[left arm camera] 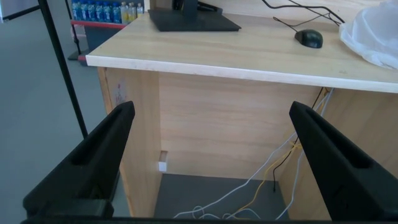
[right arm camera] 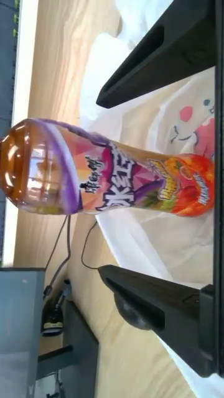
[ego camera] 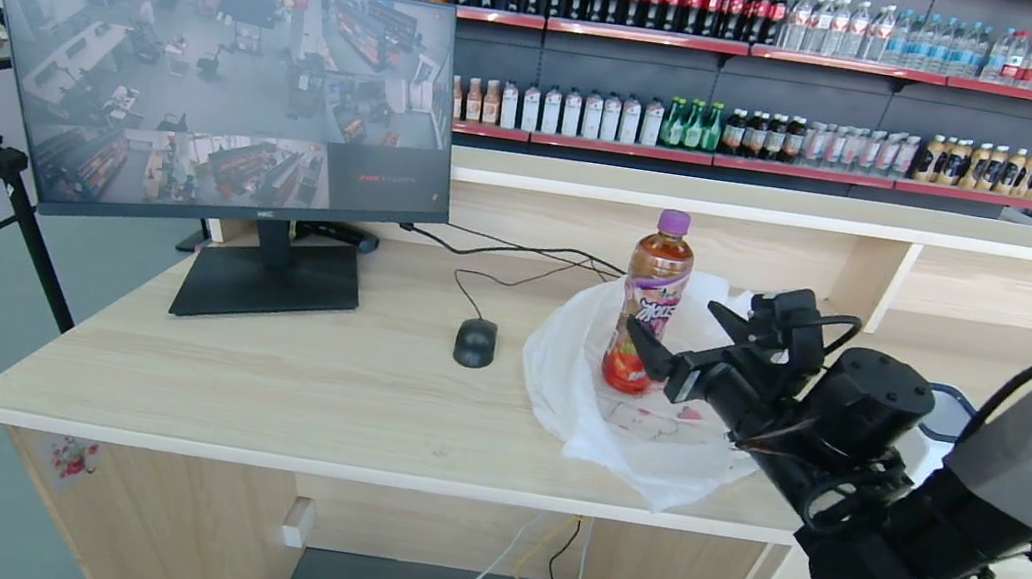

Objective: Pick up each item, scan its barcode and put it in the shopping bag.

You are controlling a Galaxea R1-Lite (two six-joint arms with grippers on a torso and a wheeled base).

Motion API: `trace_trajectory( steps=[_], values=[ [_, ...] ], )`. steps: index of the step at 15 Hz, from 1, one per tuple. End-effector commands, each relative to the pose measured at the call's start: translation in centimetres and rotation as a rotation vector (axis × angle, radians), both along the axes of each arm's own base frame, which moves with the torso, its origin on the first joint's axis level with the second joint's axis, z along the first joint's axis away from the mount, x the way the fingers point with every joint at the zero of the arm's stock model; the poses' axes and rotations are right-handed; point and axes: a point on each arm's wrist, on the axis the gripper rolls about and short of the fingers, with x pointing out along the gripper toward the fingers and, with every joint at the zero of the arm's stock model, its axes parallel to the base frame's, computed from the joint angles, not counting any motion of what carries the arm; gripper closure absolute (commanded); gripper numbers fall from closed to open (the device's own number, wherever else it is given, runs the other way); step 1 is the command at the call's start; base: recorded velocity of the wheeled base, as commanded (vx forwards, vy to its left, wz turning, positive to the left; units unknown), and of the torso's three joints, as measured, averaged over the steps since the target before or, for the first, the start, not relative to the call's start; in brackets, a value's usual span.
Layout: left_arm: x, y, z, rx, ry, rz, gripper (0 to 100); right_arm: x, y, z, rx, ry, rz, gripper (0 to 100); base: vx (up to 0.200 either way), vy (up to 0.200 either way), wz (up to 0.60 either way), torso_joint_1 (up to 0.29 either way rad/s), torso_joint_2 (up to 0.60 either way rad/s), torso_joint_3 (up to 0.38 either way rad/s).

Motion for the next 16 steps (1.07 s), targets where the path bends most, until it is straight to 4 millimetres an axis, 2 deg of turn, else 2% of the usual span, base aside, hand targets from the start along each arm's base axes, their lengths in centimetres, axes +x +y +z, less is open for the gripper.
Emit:
trace_trajectory(
  steps=[1,3,5,8,9,11,16],
  values=[
    [0.0,0.0,0.0,-0.001,-0.001,0.0,0,-3.5,-1.5,2.6,0.006,-0.024,-0.006,0,0.0,0.0,0.0,0.0,0.0,0.0],
    [0.0,0.0,0.0,0.001,-0.001,0.0,0,-6.1,-2.6,3.2,0.005,-0.006,-0.034,0,0.0,0.0,0.0,0.0,0.0,0.0],
    [0.0,0.0,0.0,0.001,-0.001,0.0,0,-7.4,-3.0,4.1,0.015,-0.025,-0.043,0,0.0,0.0,0.0,0.0,0.0,0.0],
    [0.0,0.0,0.0,0.002,0.0,-0.002,0,-10.6,-4.4,3.2,-0.01,0.036,-0.047,0,0.0,0.0,0.0,0.0,0.0,0.0],
    [0.0,0.0,0.0,0.002,0.0,-0.002,0,-11.2,-4.8,3.7,-0.003,0.022,-0.057,0,0.0,0.0,0.0,0.0,0.0,0.0],
    [0.0,0.0,0.0,0.002,0.0,-0.002,0,-12.2,-5.2,4.0,0.004,0.015,-0.086,0,0.0,0.0,0.0,0.0,0.0,0.0],
    [0.0,0.0,0.0,0.002,-0.001,-0.002,0,-11.6,-5.5,4.5,0.017,-0.006,-0.105,0,0.0,0.0,0.0,0.0,0.0,0.0]
  ],
)
